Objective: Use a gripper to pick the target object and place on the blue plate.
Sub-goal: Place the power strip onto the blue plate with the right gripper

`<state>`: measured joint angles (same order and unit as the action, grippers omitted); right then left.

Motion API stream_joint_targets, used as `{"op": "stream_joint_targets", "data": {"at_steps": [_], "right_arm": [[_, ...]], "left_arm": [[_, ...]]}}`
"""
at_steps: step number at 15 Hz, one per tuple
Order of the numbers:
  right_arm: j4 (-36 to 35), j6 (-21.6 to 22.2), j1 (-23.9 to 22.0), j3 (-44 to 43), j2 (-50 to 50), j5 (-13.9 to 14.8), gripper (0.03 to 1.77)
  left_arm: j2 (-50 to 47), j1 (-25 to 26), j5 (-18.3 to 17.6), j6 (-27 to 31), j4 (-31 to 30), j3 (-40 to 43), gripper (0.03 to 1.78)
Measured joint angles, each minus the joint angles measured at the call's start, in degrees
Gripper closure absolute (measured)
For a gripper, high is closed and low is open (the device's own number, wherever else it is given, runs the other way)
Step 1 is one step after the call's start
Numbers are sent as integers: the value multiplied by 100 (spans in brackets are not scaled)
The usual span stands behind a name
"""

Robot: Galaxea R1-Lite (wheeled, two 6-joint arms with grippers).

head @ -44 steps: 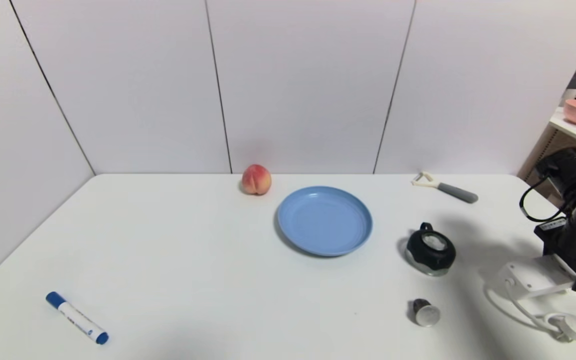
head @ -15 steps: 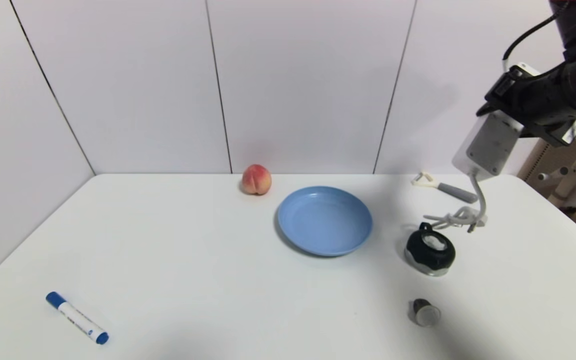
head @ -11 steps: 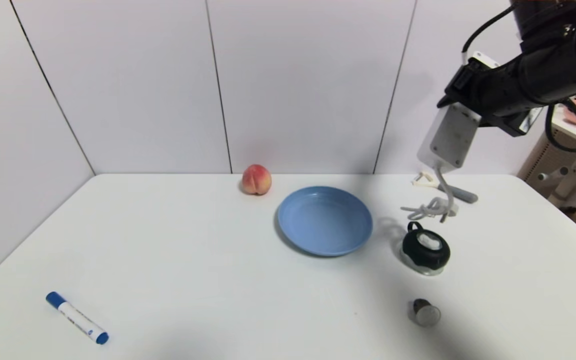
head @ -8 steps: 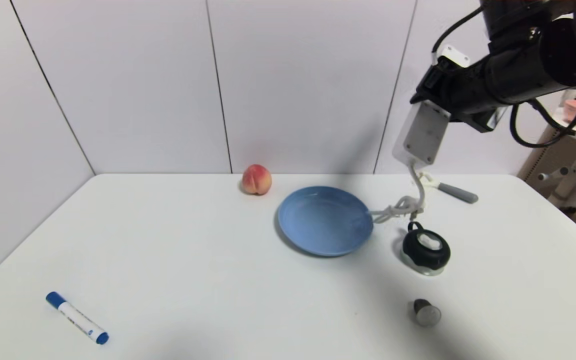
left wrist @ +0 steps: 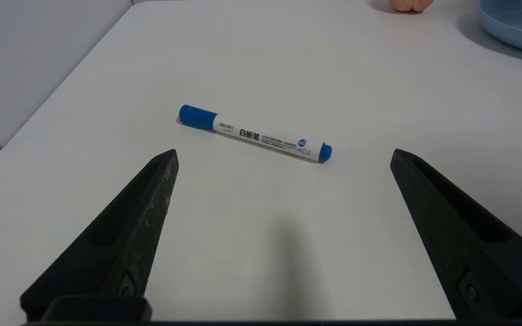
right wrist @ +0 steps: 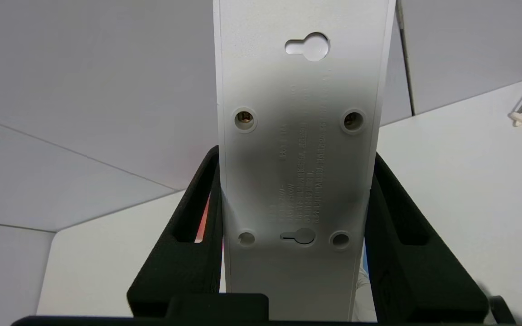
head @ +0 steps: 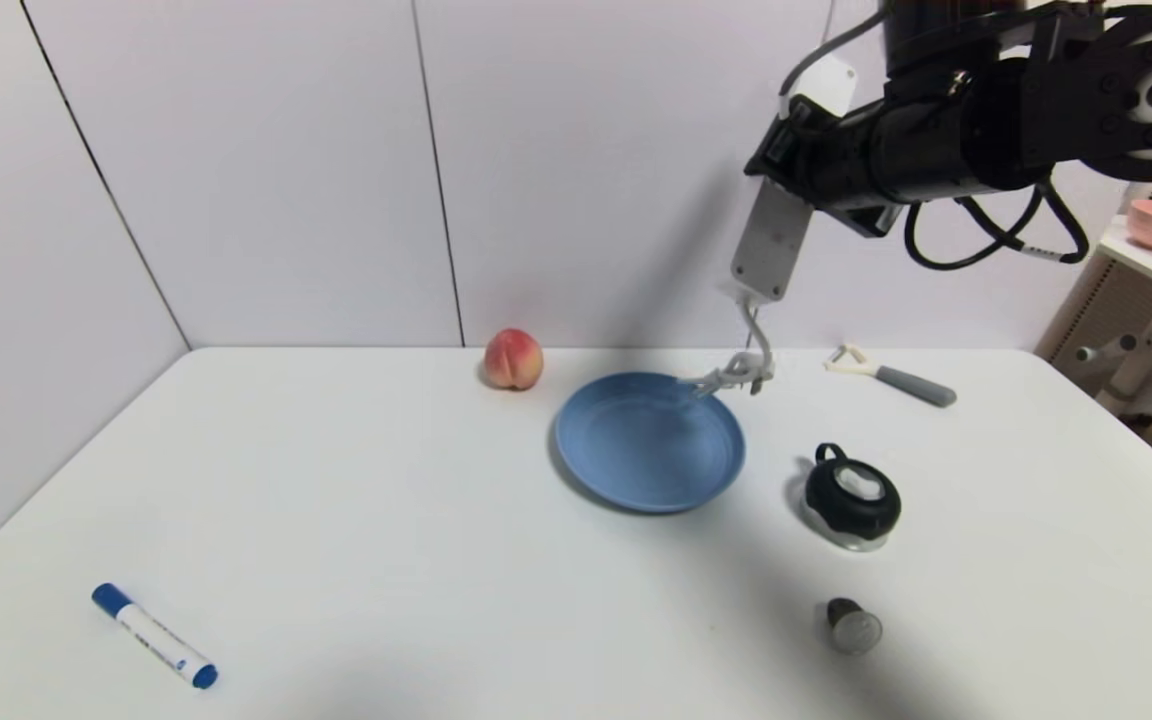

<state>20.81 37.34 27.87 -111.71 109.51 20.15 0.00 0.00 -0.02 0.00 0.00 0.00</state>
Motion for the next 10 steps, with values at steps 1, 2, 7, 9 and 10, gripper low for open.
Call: {"op": "stream_joint_targets", "data": {"at_steps": [1,2,7,9,10], "right_arm": [[-2,2,38,11,63,10,95],[-2,4,82,22,129,13,95],[-56,185,300,714,350,90,95],[-59,351,416,1045,413,134,95],[-59,413,468,1202,446,160,95]], "left_arm": [[0,0,2,0,0,0,12],[0,0,2,0,0,0,12],[0,0,2,2,0,0,12],[0,0,0,0,0,0,12],[0,0,2,0,0,0,12]]}}
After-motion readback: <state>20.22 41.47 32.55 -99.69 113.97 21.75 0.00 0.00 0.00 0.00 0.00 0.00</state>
